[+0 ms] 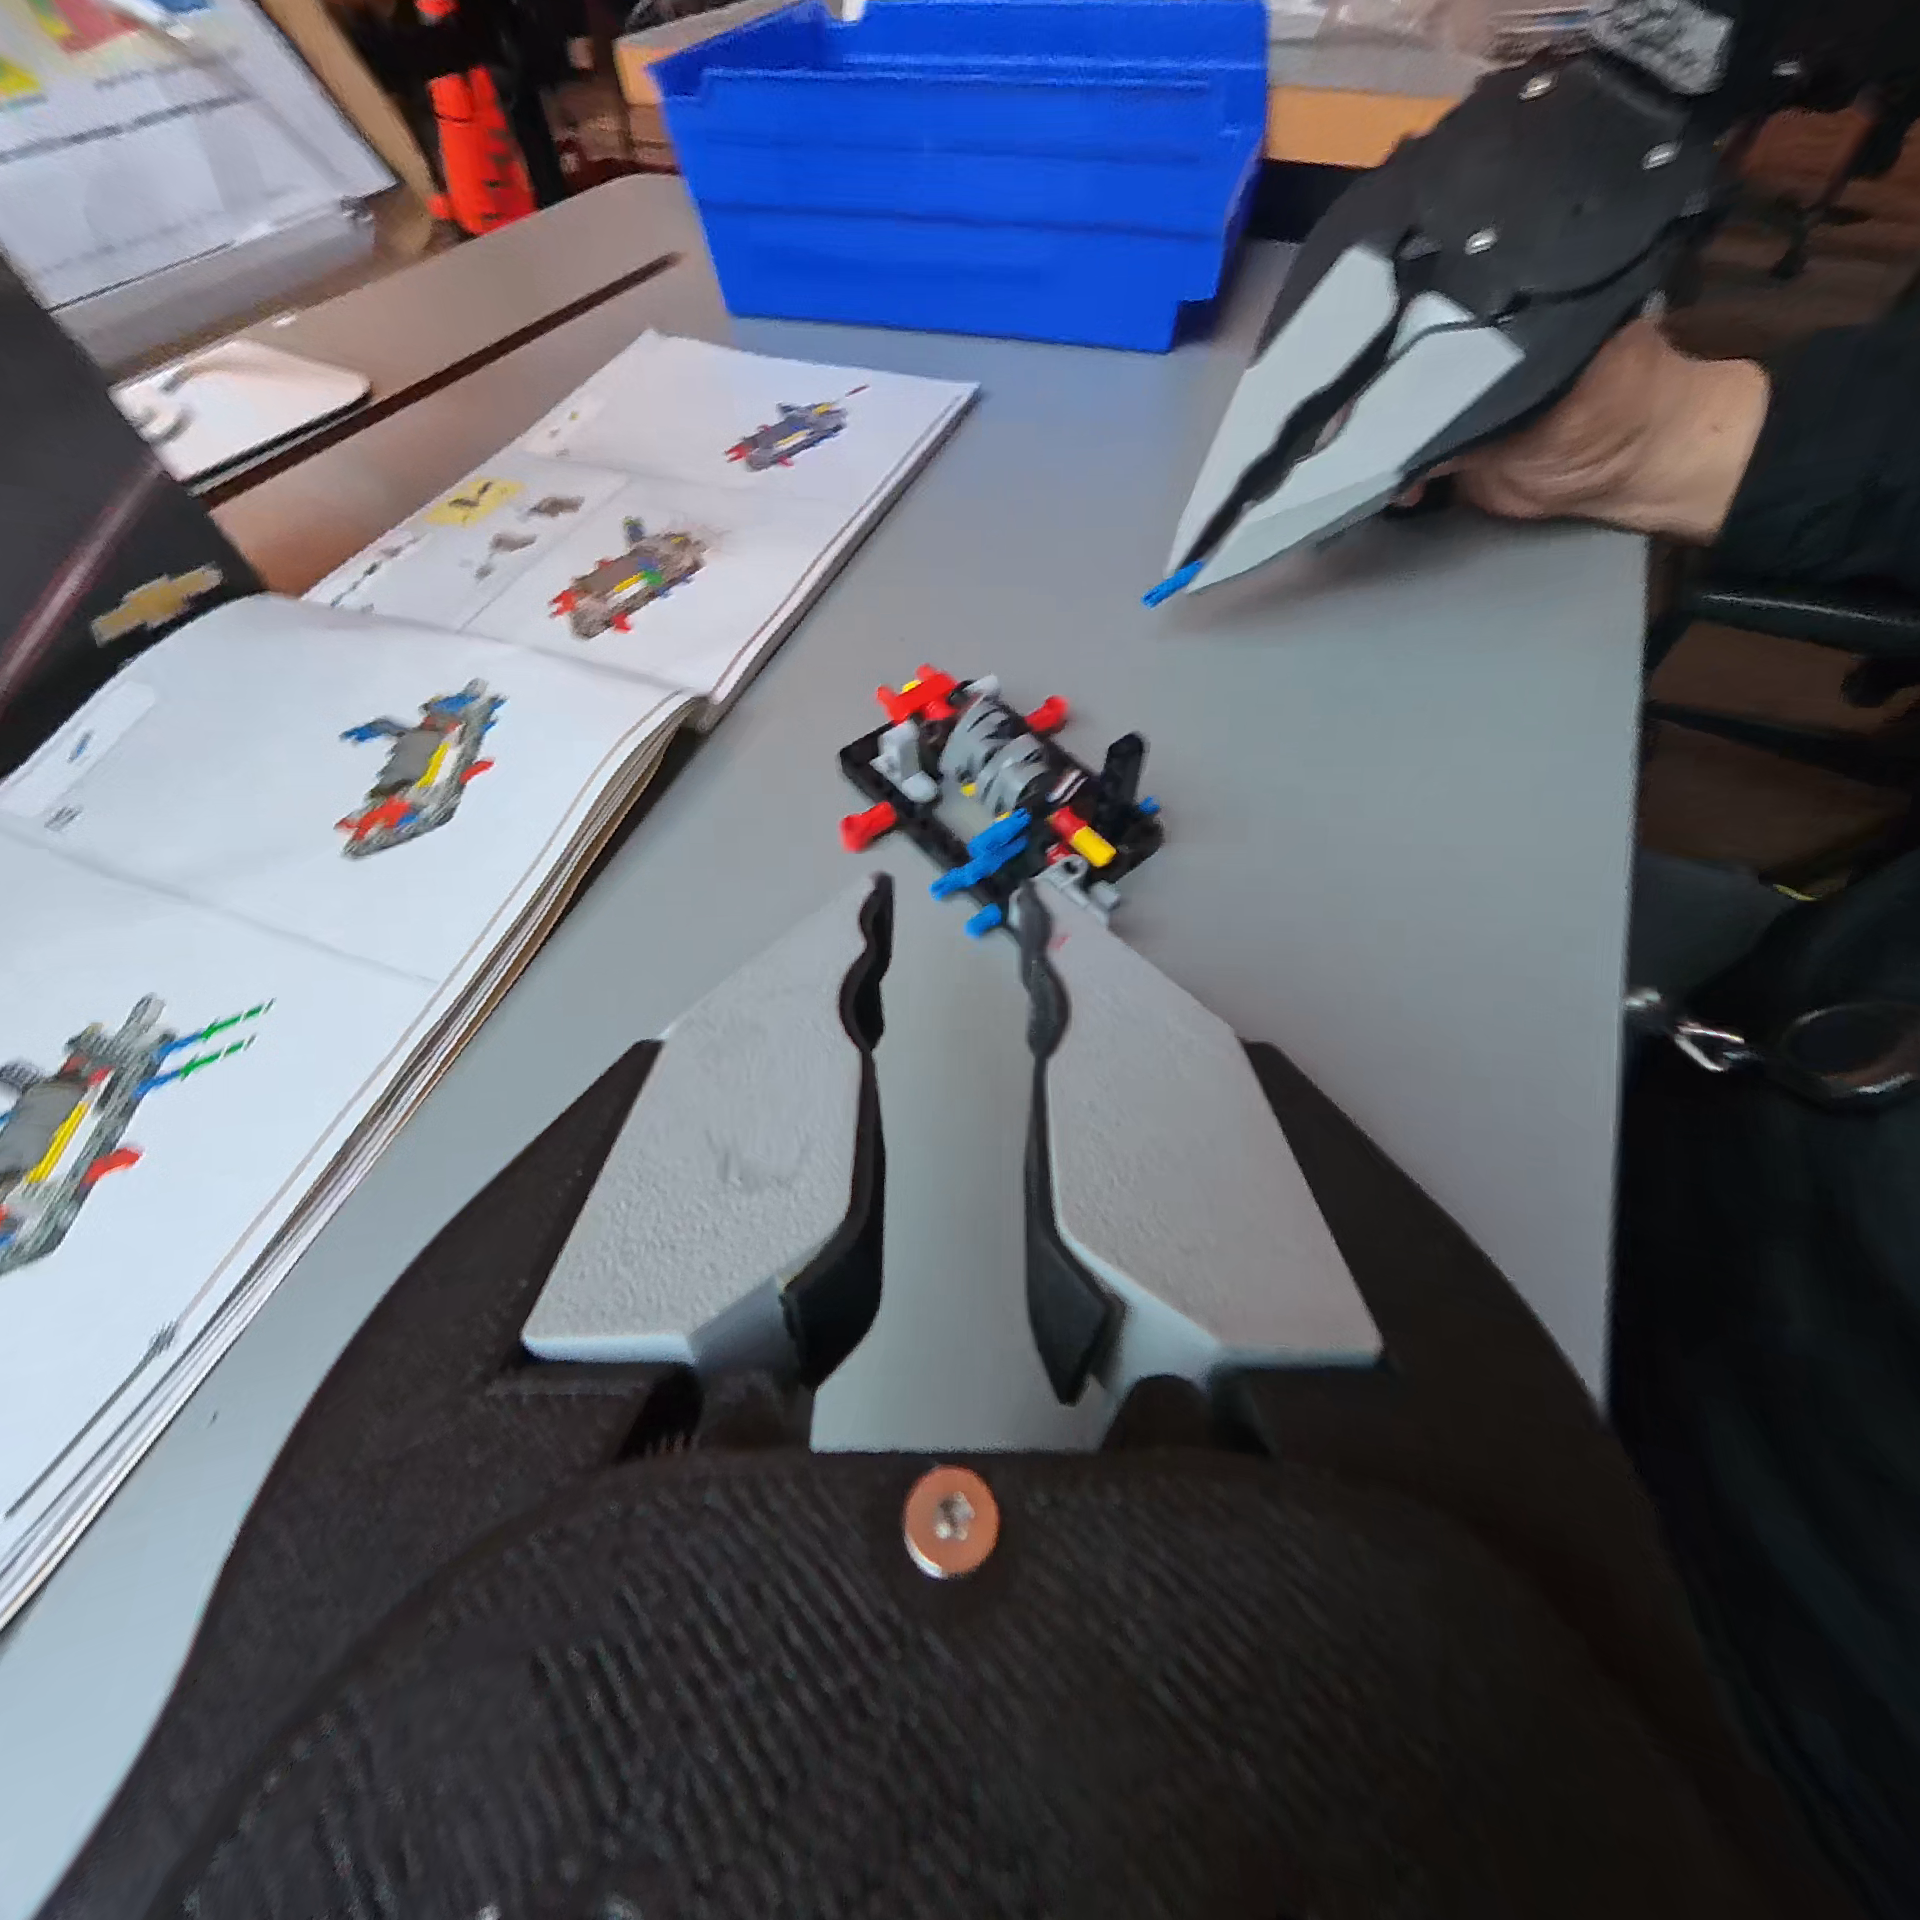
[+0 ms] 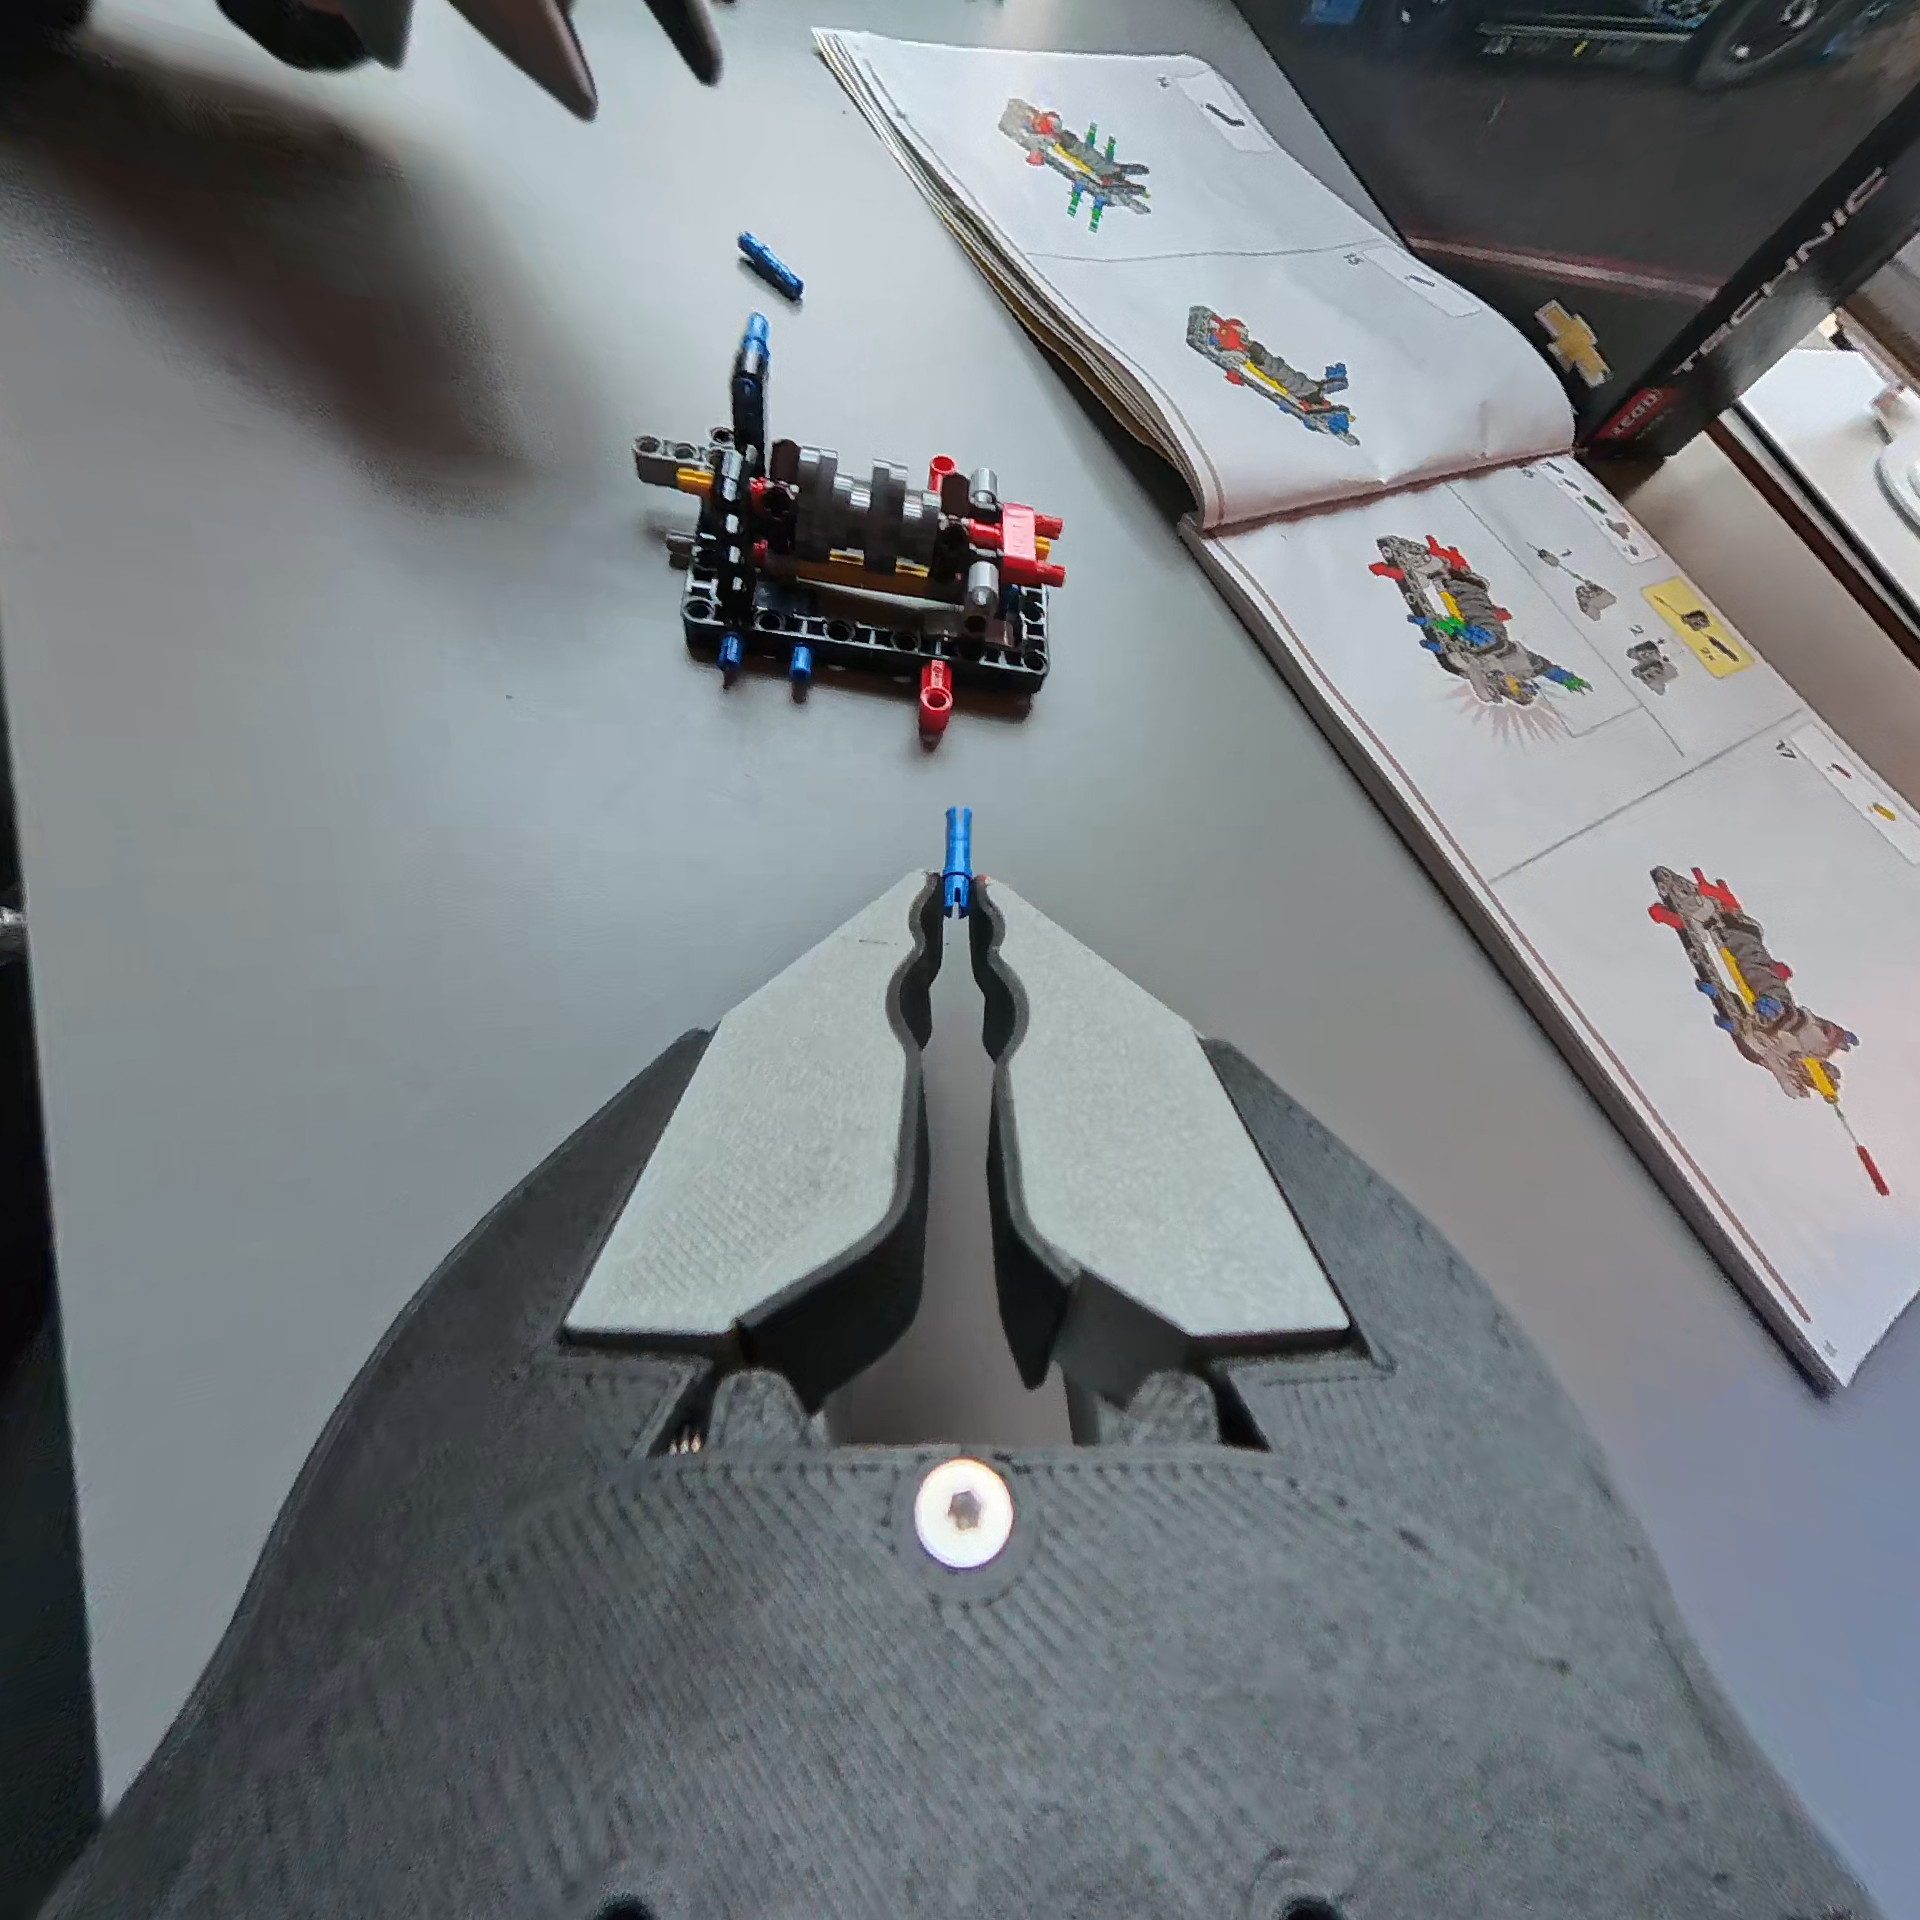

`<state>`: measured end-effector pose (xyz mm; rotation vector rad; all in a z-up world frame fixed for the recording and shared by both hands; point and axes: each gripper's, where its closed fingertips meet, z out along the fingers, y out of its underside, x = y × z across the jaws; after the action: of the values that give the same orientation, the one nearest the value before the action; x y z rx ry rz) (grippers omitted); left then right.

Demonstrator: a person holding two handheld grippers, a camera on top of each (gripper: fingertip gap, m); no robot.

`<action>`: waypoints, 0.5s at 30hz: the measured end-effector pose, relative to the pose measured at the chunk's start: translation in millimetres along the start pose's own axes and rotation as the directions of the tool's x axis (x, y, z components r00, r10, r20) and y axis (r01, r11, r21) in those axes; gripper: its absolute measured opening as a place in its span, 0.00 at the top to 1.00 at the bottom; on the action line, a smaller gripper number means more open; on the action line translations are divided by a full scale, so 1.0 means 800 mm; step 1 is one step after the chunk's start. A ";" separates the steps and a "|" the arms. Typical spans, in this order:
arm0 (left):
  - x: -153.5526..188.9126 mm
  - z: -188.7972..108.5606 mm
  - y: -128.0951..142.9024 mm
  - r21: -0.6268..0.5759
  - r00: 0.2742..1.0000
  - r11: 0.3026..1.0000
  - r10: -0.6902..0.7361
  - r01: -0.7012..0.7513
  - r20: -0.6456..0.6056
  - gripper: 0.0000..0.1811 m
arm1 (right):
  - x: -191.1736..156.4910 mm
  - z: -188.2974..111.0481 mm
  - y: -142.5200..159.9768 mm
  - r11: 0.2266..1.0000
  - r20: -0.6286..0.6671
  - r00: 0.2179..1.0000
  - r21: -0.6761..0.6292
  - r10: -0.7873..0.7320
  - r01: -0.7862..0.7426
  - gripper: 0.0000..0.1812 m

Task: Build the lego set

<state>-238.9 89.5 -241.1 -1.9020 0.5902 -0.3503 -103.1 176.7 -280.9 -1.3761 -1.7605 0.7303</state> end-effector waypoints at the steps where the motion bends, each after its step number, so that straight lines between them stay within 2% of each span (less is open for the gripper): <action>1: 0.008 0.003 -0.005 -0.015 0.999 1.000 0.011 -0.011 -0.034 0.85 | -0.004 0.000 -0.004 1.000 0.017 1.000 0.015 0.003 -0.003 0.99; 5: 0.033 0.025 -0.018 -0.084 0.978 0.986 0.127 -0.142 -0.166 0.87 | -0.025 0.006 -0.016 0.997 0.141 0.988 0.031 0.067 -0.072 0.99; 10: 0.047 0.065 -0.001 -0.211 0.937 0.950 0.157 -0.230 -0.313 0.87 | -0.049 0.021 -0.040 0.994 0.213 0.973 0.042 0.087 -0.098 0.99; 15: 0.056 0.085 -0.002 -0.205 0.901 0.934 0.199 -0.294 -0.385 0.91 | -0.060 0.038 -0.048 0.996 0.243 0.967 0.028 0.081 -0.090 0.99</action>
<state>-167.3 117.8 -267.3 -1.9913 1.1636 -0.4775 -143.5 121.1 -276.6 -1.3913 -1.8700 1.0108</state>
